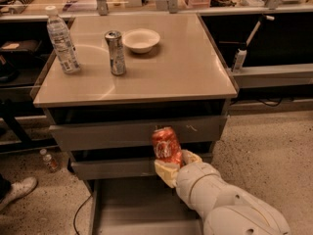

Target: Pick coke can from bottom drawer and place on counter

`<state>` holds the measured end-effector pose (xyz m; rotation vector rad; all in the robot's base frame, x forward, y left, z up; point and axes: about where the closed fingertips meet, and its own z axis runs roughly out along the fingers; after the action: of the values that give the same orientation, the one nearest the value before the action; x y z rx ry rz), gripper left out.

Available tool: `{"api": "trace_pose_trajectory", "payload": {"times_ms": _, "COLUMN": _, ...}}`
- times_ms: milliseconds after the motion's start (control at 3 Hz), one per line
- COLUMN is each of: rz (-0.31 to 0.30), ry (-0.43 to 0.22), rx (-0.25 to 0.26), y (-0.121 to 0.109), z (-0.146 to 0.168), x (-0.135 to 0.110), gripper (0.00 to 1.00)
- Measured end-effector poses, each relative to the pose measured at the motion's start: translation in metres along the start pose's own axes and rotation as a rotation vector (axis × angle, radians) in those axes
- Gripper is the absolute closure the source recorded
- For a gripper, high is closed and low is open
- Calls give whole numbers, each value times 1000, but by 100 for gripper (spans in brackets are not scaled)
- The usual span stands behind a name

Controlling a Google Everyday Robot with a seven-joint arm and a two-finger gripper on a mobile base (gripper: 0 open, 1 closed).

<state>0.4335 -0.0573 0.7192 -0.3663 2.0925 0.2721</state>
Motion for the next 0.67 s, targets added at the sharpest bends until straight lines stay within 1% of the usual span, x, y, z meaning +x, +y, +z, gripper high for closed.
{"api": "trace_pose_trajectory", "payload": {"times_ms": 333, "rz": -4, "ry": -8, "rx": -1, "y": 1, "z": -1, "x": -4, "gripper": 100}}
{"api": "trace_pose_trajectory", "payload": {"times_ms": 667, "rz": -24, "ry": -25, "rx": 4, "y": 3, "z": 0, "x": -11, "gripper": 100}}
